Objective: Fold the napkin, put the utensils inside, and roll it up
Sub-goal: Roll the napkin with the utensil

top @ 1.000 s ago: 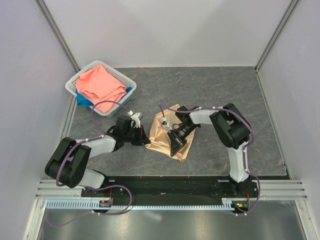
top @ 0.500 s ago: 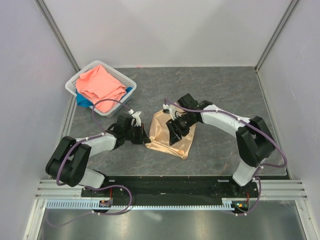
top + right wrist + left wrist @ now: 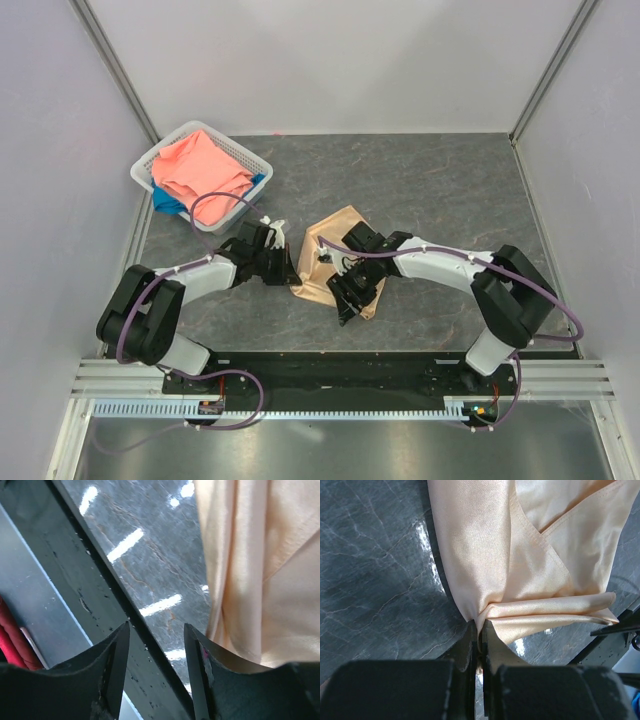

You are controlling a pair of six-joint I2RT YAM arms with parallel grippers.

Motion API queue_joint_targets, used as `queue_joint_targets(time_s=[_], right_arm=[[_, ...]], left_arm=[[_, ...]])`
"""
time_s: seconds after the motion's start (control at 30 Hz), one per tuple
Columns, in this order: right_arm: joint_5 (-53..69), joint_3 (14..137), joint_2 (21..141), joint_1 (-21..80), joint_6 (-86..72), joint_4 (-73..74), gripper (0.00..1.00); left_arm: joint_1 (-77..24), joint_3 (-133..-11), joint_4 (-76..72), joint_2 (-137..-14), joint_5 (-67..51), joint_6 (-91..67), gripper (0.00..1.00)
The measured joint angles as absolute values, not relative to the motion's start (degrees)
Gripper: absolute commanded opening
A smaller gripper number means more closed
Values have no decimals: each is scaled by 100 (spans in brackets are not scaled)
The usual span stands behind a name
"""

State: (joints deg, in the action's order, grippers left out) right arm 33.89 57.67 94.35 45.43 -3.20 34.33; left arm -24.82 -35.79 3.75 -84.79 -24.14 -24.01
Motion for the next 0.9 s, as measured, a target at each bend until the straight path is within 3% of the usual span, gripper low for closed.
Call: queue_joint_targets(time_s=[0.9], right_arm=[[2596,6132,9996,3975,84,3865,54]], left_arm=[[-2482,-3664,486,-8626,-2462,-2399,2]])
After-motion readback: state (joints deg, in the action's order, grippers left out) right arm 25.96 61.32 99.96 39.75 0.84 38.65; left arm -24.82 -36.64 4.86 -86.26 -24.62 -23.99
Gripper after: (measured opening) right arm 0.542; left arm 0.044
